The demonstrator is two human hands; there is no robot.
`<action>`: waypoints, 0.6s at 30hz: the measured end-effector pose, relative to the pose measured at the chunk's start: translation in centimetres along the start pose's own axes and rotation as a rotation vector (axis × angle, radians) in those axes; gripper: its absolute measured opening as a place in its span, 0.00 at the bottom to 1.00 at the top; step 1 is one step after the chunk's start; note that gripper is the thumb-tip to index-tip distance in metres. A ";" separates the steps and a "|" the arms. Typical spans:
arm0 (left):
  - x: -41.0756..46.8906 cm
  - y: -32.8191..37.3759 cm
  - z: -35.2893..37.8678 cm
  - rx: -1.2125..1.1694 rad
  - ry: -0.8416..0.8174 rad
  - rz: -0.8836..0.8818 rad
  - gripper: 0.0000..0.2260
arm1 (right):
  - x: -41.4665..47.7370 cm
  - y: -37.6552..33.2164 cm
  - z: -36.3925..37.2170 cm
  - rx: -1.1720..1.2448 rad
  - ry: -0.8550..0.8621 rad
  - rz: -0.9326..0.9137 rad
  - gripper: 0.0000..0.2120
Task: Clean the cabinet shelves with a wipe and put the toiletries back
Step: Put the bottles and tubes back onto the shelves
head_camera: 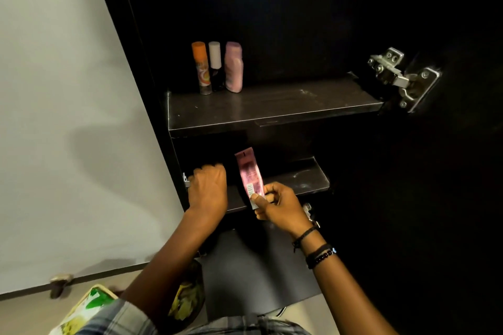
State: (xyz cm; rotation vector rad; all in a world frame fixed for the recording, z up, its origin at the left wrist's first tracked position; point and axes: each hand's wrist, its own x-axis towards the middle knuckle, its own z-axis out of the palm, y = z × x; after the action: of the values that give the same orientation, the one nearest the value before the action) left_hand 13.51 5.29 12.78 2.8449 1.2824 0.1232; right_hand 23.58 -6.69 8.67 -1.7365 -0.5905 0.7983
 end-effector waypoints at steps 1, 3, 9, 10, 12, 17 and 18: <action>0.0 0.0 0.1 -0.001 0.001 -0.003 0.10 | 0.1 0.0 0.2 -0.004 -0.001 0.003 0.05; 0.0 -0.1 0.2 -0.023 0.003 -0.005 0.11 | 0.4 0.0 0.5 -0.010 -0.006 0.000 0.05; 0.0 -0.3 0.2 -0.086 -0.002 0.002 0.12 | 1.2 0.8 -0.1 -0.119 0.011 -0.020 0.04; -0.1 -0.4 0.3 -0.096 0.000 -0.002 0.13 | 1.7 1.1 -0.3 -0.165 0.033 -0.026 0.04; -0.2 -0.4 0.5 -0.120 0.006 -0.011 0.16 | 2.7 1.3 -0.8 -0.259 0.067 -0.042 0.05; -1.3 -0.5 0.8 -0.204 0.047 -0.001 0.23 | 5.4 0.2 -2.3 -0.456 -0.035 -0.071 0.08; -1.5 -0.6 0.8 -0.214 0.050 0.004 0.24 | 5.9 -0.1 -2.6 -0.484 -0.060 -0.055 0.10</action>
State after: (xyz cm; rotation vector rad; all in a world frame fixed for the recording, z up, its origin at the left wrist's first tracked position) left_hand 12.17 4.60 11.89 2.6788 1.1922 0.3135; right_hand 29.40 -4.05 7.94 -2.1269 -0.9256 0.7081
